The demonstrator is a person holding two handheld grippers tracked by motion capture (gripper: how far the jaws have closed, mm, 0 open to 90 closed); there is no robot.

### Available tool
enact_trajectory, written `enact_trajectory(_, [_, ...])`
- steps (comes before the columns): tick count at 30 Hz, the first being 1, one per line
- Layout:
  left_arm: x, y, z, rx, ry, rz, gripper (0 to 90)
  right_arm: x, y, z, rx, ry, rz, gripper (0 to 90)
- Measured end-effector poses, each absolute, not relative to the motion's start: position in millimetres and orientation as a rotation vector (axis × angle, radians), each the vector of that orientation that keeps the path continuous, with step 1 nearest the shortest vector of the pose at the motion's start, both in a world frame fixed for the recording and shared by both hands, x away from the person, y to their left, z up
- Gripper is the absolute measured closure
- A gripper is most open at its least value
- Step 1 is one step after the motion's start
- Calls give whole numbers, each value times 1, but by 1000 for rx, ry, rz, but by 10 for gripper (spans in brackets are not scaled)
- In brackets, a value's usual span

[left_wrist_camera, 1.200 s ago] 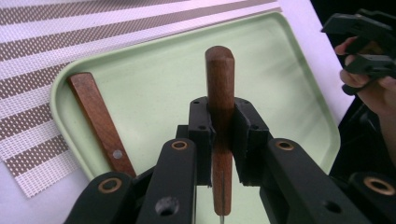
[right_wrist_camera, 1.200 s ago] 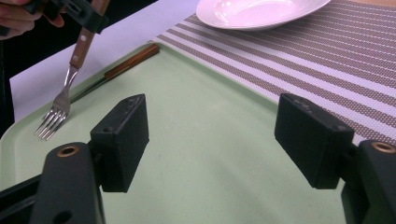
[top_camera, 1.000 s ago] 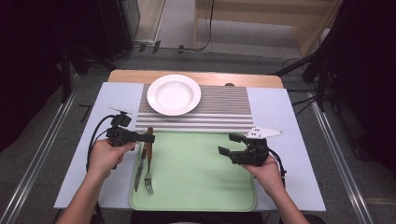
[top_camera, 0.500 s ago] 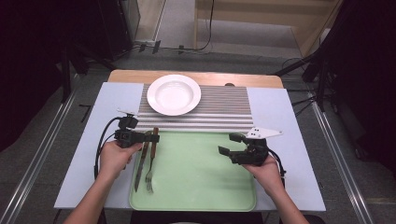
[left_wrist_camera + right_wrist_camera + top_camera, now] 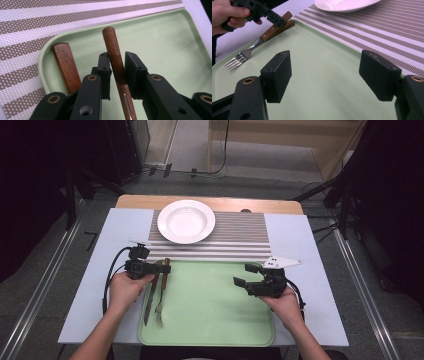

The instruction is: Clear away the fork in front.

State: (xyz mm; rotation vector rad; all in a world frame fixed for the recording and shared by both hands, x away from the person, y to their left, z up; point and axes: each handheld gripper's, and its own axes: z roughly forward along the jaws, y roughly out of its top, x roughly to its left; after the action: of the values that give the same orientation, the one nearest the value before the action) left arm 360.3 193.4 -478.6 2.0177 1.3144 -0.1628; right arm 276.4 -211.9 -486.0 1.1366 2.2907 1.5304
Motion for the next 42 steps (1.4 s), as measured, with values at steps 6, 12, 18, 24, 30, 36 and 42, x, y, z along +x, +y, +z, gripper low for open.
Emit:
enact_trajectory(6, [361,194,-481,2039,1323,-148,737,277,-212,-487,1138,2296,1524,253])
enact_trajectory(12, [360,192,-489,2103,1333,-105,743,277,-211,-488,1138,2298,1524,253])
enact_trajectory(18, [361,194,-490,2092,1329,-107,742,277,-211,-488,1137,2301,1519,252])
enact_trajectory(24, [360,195,-490,2079,1297,-134,652,277,-210,-489,1133,2306,1522,253])
enact_trajectory(30, [357,197,-483,2052,1260,-100,504,277,-211,-488,1132,2300,1525,253])
enact_trajectory(36, [353,202,-473,2021,1212,-33,424,277,-213,-488,1126,2303,1521,253])
enact_trajectory(42, [349,208,-463,1974,1131,38,378,277,-214,-488,1126,2310,1504,253])
